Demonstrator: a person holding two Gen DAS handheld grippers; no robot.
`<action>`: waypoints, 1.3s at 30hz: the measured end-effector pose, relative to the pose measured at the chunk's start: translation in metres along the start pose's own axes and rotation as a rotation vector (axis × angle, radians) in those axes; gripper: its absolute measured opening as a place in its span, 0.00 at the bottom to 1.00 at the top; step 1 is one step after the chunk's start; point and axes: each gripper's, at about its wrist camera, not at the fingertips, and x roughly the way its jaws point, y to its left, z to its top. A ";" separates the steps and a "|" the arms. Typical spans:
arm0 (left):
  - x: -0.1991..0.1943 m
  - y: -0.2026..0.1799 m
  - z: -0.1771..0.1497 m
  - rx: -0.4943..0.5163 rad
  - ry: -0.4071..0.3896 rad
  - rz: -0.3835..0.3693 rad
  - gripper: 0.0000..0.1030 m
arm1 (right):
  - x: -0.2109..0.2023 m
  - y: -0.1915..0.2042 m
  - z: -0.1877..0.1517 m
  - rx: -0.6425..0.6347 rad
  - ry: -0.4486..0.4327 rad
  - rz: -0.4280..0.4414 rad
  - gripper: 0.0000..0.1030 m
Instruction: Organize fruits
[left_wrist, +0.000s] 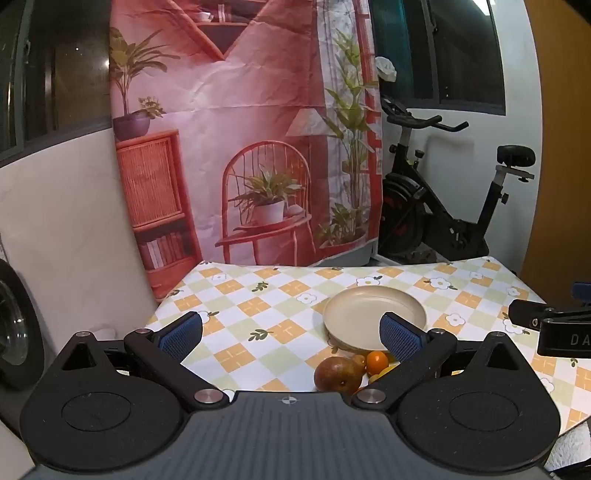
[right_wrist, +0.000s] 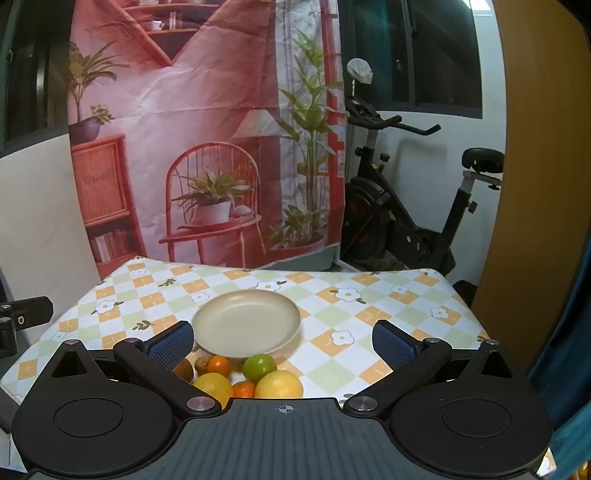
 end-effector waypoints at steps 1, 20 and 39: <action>0.000 0.000 0.000 0.001 0.000 0.001 1.00 | 0.000 0.000 0.000 0.000 0.005 0.000 1.00; -0.003 -0.001 -0.001 -0.004 -0.022 -0.001 1.00 | -0.002 0.000 0.001 0.000 -0.006 0.002 1.00; -0.005 -0.002 -0.001 -0.005 -0.022 -0.008 1.00 | -0.003 0.000 0.001 0.003 -0.008 0.003 1.00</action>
